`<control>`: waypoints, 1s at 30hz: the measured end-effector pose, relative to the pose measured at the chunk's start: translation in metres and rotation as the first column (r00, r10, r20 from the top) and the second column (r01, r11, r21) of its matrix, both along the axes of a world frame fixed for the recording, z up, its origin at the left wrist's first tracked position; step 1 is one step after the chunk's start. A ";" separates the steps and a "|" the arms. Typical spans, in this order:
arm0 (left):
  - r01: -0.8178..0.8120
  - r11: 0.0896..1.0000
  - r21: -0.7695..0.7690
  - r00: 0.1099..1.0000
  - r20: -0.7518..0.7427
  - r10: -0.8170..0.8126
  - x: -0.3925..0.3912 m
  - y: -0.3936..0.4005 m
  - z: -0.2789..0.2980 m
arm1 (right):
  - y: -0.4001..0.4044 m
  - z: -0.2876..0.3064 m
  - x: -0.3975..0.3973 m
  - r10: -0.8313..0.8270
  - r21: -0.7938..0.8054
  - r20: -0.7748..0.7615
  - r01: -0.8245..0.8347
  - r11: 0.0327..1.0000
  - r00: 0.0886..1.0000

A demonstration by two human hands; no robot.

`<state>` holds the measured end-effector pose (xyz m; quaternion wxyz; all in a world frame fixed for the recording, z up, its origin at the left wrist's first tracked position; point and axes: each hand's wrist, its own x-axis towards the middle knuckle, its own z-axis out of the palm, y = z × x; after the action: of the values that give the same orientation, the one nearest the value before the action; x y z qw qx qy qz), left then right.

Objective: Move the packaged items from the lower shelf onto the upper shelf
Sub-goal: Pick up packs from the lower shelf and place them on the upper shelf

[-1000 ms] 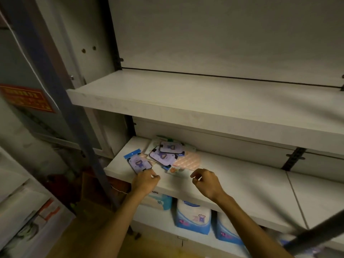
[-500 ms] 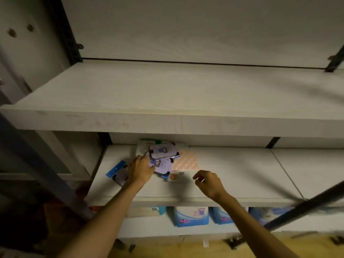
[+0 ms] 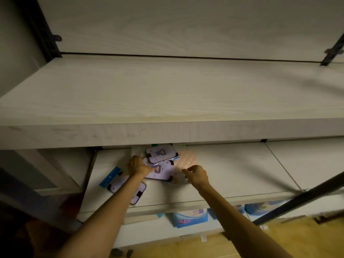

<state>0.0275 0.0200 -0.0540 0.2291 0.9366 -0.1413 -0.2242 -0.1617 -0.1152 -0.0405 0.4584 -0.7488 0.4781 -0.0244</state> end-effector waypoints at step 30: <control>-0.579 0.634 -0.513 0.699 -0.713 0.062 -0.012 0.141 0.028 | 0.015 0.000 0.095 -0.130 0.312 0.017 0.118 0.943 0.991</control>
<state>0.0153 0.1613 -0.0256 0.6412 0.6487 0.0521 -0.4066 -0.0663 -0.1002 -0.0407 0.5767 -0.6353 0.5135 0.0085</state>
